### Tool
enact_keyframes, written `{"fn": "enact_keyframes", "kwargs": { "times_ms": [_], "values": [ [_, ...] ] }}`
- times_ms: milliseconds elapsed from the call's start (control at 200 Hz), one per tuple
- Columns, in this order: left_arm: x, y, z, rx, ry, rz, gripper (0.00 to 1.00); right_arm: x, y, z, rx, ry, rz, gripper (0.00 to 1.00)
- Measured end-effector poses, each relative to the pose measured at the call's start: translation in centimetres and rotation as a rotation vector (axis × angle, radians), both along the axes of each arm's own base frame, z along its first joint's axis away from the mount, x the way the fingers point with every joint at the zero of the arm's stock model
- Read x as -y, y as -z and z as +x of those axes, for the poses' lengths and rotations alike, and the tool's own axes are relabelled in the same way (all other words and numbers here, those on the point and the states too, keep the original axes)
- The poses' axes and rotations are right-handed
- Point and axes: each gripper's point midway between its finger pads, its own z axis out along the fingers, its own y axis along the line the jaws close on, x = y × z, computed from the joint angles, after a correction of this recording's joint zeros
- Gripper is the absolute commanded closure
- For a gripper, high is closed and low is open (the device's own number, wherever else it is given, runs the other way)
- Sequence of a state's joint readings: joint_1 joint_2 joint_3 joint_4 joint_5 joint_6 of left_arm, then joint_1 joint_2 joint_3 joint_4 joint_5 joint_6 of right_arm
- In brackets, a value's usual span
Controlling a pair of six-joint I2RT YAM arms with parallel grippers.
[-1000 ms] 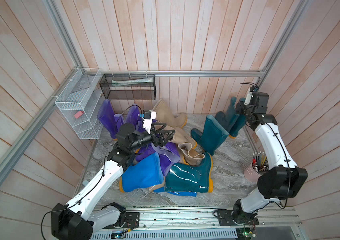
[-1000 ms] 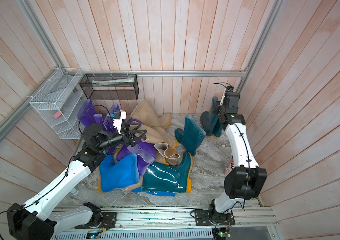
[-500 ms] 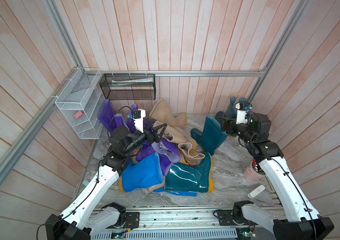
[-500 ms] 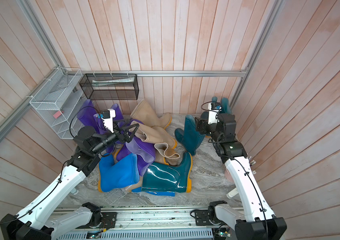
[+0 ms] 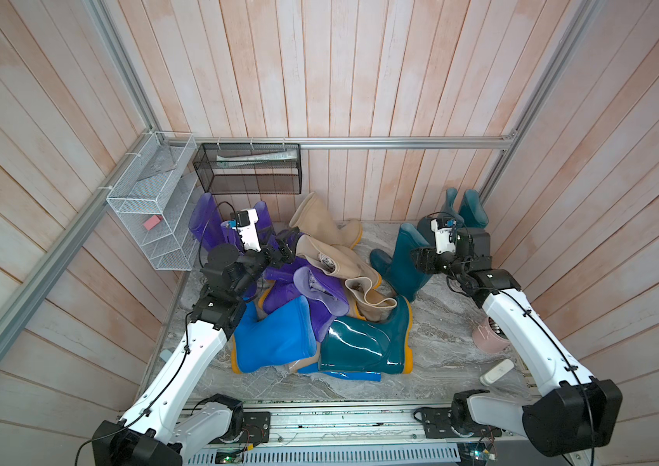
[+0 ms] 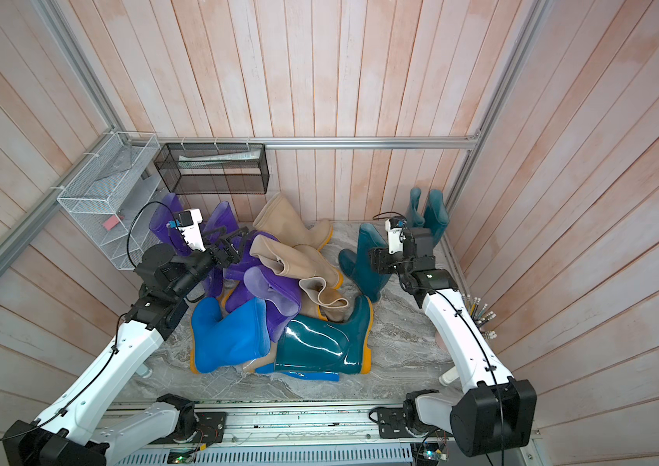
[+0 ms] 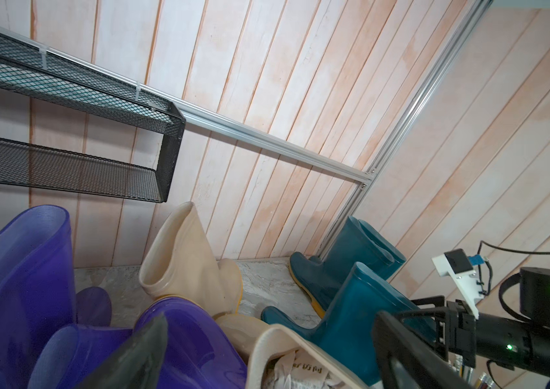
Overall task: Match and arrange rain boots in pairs
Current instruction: Move the rain boot to the center of the board.
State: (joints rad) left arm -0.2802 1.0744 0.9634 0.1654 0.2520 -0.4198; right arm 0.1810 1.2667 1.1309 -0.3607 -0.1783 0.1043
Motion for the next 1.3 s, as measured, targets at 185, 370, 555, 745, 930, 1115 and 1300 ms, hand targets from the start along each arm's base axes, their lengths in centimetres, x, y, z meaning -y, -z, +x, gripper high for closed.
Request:
{"fn": "enact_keyframes", "kwargs": {
  "times_ms": [185,370,555,745,930,1115,1300],
  "values": [
    [-0.1,-0.2,0.0,0.002,-0.002,-0.011,0.03,-0.7,-0.2,0.2,0.004,-0.026,0.030,1.00],
    [-0.3,-0.2,0.1,0.001,-0.008,-0.011,0.03,-0.3,-0.6,0.8,0.013,0.000,0.024,1.00],
    [-0.7,-0.2,0.2,0.001,-0.018,-0.011,0.03,0.3,-2.0,2.3,0.039,0.052,0.002,1.00],
    [-1.3,-0.7,0.0,0.017,-0.031,-0.015,0.03,1.0,-2.9,5.1,0.062,0.109,-0.030,1.00],
    [-1.4,-1.2,-0.4,0.030,-0.032,-0.019,0.03,1.3,-3.6,8.5,0.079,0.154,-0.053,1.00],
    [-1.4,-1.2,-0.3,0.029,-0.032,-0.019,0.03,1.9,-4.3,11.8,0.103,0.218,-0.079,1.00],
    [-1.4,-1.2,-0.3,0.030,-0.032,-0.019,0.03,2.6,-5.2,14.8,0.131,0.277,-0.088,1.00]
  ]
}}
